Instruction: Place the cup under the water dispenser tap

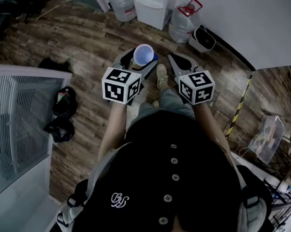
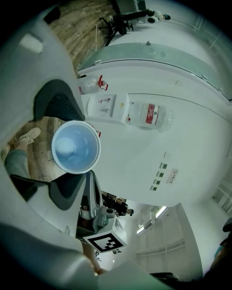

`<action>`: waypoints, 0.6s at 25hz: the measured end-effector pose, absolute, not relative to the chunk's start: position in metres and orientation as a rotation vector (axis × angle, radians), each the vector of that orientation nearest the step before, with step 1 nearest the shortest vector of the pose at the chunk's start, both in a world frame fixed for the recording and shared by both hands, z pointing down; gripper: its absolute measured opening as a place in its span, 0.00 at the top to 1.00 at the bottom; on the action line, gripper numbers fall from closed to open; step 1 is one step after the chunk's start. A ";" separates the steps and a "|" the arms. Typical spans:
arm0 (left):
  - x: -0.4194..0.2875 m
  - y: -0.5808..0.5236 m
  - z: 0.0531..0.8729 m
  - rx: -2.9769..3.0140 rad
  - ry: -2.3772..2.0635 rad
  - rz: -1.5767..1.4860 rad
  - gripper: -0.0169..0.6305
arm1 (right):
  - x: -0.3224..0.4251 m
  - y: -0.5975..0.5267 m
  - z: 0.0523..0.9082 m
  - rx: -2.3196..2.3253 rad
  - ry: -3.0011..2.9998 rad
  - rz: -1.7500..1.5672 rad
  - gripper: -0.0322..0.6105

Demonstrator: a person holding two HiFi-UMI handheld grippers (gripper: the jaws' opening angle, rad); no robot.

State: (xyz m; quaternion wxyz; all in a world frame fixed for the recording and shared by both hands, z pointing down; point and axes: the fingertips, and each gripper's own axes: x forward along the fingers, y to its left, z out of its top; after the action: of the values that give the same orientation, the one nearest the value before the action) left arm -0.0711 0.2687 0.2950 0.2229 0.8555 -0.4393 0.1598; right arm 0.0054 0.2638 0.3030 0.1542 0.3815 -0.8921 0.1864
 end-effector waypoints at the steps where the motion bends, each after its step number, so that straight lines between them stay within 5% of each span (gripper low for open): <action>1: -0.072 0.262 0.297 2.359 -1.214 0.445 0.42 | 0.005 0.256 0.303 1.091 -2.561 0.531 0.95; 15: -0.075 0.107 0.288 2.366 -1.254 0.455 0.42 | -0.006 0.089 0.292 1.049 -2.623 0.505 0.95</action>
State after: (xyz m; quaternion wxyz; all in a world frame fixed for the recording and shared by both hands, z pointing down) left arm -0.0753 0.1066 0.2878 0.2109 0.8515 -0.4513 0.1638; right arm -0.0063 0.0890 0.2918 0.1357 0.3623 -0.9055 0.1743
